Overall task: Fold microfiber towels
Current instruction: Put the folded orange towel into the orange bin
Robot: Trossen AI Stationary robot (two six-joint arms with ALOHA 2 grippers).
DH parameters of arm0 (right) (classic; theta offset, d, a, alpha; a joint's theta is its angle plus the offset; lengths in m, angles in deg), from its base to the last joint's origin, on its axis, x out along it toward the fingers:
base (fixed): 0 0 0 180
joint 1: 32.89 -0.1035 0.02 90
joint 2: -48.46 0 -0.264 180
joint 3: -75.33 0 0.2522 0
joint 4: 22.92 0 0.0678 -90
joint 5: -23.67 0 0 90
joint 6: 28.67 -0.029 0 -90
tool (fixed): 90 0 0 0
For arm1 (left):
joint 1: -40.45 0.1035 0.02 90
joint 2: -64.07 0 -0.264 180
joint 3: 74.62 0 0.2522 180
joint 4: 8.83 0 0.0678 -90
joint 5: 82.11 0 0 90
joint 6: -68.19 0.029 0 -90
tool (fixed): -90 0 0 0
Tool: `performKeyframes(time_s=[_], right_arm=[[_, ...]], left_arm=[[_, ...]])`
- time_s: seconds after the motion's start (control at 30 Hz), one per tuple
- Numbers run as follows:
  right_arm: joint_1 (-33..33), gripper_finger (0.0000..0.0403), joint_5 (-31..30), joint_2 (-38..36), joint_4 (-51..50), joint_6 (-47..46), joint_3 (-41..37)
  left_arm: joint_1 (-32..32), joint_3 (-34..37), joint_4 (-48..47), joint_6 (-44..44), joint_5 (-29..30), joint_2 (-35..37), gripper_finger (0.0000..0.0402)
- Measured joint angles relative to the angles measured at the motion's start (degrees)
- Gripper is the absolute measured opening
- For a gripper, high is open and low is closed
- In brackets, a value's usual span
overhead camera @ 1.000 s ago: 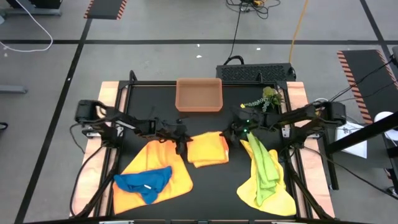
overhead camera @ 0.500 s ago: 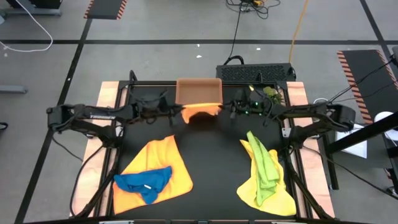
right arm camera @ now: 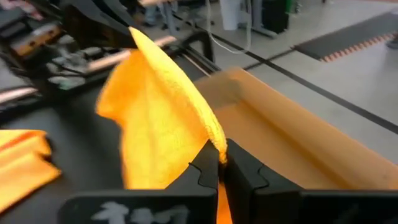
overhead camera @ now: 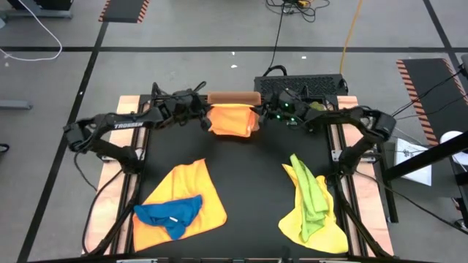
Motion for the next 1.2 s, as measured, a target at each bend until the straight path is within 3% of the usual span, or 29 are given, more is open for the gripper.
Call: performKeyframes(time_s=[0.27, 0.67, 1.0, 1.2], right_arm=[[3.21, 0.0000, -0.44, 7.68, -2.10, 1.69, 4.25], [6.47, 0.0018, -0.76, 12.76, -1.58, 1.47, 4.97], [6.33, 0.0022, -0.22, 12.67, -1.21, 1.39, 4.97], [6.37, 0.0058, -0.26, 11.80, -0.65, -0.27, 4.97]], left_arm=[[5.75, -5.09, 0.21, 3.67, -2.51, -12.23, 0.0003], [6.77, -12.94, 0.26, 5.71, -2.14, -24.84, 0.0011], [6.72, -13.08, 0.64, 5.47, -0.94, -26.01, 0.0019], [6.61, -13.08, 0.66, 4.65, -0.57, -25.72, 0.0070]])
